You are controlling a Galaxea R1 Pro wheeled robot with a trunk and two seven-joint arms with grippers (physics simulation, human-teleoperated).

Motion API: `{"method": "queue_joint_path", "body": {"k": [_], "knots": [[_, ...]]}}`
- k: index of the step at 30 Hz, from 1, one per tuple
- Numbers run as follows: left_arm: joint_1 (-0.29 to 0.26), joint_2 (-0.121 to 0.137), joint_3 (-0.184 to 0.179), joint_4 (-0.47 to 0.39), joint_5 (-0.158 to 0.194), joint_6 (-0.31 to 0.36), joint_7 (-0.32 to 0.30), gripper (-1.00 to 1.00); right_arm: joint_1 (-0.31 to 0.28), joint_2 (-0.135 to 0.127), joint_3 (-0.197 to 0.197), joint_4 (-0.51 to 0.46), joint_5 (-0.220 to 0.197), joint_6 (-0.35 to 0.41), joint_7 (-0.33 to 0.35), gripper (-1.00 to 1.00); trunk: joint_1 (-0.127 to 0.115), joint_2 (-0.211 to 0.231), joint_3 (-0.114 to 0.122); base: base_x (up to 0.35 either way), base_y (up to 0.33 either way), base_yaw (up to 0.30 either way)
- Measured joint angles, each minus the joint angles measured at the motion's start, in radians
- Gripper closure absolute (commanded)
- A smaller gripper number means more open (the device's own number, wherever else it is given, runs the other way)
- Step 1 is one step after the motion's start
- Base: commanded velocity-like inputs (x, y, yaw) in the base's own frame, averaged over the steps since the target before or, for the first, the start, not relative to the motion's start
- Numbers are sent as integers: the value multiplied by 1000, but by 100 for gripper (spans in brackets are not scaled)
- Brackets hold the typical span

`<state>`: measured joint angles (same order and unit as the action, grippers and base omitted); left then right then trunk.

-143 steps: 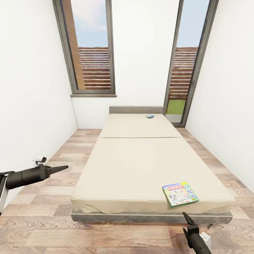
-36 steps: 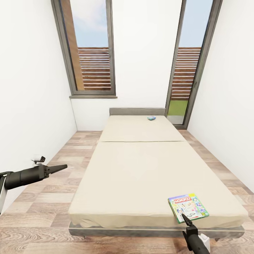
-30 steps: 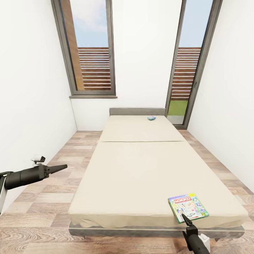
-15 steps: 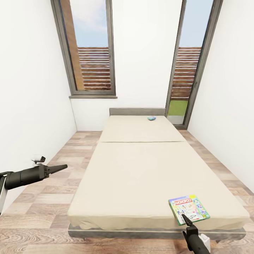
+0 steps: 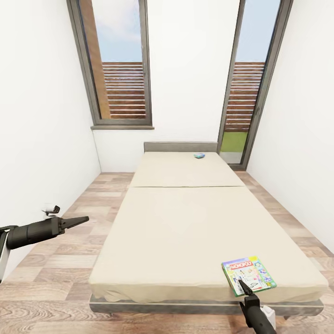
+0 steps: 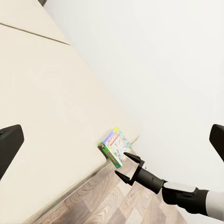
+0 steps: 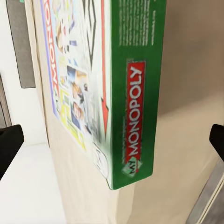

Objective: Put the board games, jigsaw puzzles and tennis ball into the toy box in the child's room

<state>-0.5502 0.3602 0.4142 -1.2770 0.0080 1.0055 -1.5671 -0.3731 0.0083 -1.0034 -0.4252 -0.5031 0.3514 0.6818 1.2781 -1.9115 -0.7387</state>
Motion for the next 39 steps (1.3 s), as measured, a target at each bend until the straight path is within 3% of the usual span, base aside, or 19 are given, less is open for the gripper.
{"method": "queue_joint_path", "body": {"k": [39], "knots": [[0,0,-2,-1,0,-1,0,-100,0,-8,-1,-2,1,3,-1,-100,0,0,0,15,0,0]]}}
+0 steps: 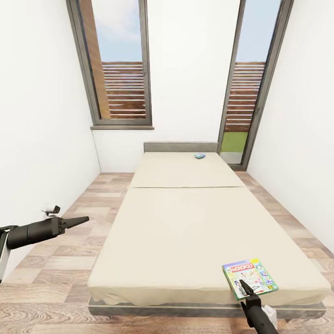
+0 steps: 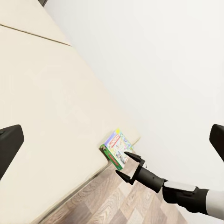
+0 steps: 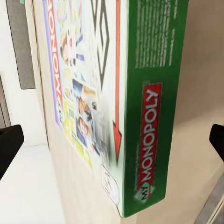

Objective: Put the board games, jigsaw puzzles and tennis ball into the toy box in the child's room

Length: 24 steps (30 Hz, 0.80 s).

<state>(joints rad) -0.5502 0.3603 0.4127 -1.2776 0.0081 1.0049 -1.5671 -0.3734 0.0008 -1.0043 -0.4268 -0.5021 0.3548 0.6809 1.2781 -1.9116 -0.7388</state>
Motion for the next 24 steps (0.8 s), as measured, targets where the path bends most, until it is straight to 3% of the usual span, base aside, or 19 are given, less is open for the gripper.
{"method": "queue_joint_path", "body": {"k": [16,17,24], "knots": [[0,0,0,0,0,-1,0,-100,0,0,0,0,0,2,0,-100,0,0,0,0,0,0],[0,0,0,0,0,-1,0,-100,0,0,0,0,0,2,0,100,0,0,0,0,0,0],[0,-1,0,0,0,-2,0,-100,0,1,-1,0,1,2,2,100,0,0,0,0,0,0]]}}
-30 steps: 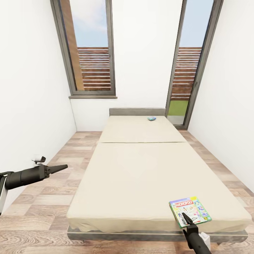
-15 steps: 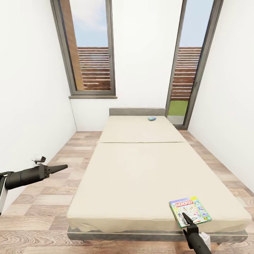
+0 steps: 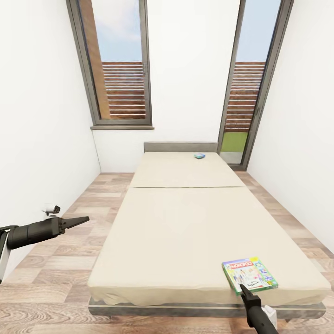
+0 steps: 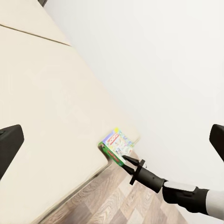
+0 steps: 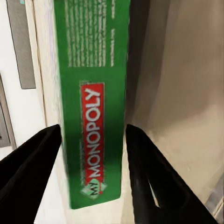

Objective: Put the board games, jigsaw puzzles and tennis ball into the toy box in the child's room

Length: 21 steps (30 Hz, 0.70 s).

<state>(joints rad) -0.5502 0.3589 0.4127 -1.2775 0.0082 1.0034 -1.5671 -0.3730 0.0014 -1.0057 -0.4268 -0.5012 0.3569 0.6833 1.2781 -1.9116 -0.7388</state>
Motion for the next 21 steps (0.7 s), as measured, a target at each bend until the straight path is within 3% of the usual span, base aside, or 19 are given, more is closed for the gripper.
{"method": "queue_joint_path", "body": {"k": [21], "knots": [[0,-2,-1,0,-1,5,0,-100,-12,-7,6,-13,-3,8,12,100,-8,14,6,0,0,0]]}}
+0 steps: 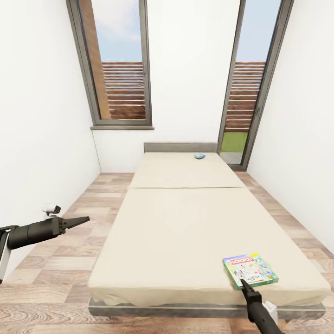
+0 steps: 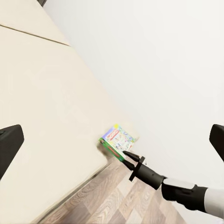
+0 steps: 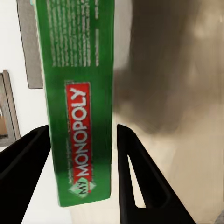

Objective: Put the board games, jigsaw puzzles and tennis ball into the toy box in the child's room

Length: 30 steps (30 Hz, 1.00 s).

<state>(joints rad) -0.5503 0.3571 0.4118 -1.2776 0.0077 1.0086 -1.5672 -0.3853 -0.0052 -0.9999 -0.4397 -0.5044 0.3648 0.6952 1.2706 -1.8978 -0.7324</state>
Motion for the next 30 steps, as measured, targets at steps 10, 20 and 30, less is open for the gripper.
{"method": "queue_joint_path", "body": {"k": [10,20,30], "knots": [[0,-1,-3,0,-2,1,0,-100,-4,12,83,-151,5,62,0,100,-38,70,31,0,0,0],[0,-1,-5,0,-3,1,0,-100,-2,16,147,-235,-3,152,6,100,-77,140,63,0,0,0],[0,-2,-5,0,-3,1,0,-100,-2,17,310,-378,-9,324,20,100,-115,210,94,0,0,0]]}}
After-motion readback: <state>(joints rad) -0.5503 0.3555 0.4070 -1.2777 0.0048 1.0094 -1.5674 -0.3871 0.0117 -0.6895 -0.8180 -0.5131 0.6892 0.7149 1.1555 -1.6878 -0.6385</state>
